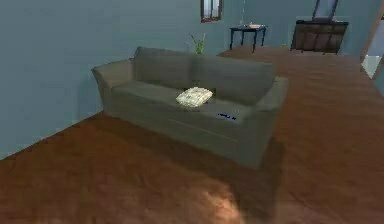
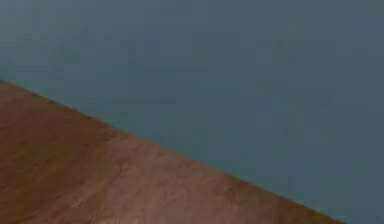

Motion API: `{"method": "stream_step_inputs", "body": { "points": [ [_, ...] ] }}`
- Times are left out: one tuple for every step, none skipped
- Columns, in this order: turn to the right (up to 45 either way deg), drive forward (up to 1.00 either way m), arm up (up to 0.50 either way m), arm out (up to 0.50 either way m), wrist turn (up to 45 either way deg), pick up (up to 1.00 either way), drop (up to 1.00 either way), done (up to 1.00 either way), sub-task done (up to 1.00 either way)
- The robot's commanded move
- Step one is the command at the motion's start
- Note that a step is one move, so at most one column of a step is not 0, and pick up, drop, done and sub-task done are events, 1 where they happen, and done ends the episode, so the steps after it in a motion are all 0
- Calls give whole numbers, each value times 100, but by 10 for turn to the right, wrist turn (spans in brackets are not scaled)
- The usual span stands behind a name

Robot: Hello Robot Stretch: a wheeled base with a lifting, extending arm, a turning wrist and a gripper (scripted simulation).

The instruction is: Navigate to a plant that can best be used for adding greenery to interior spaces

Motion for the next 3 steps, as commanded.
{"method": "stream_step_inputs", "body": {
  "points": [
    [450,0,0,0,0,0,0,0,0],
    [0,100,0,0,0,0,0,0,0],
    [60,0,0,0,0,0,0,0,0]
  ]
}}
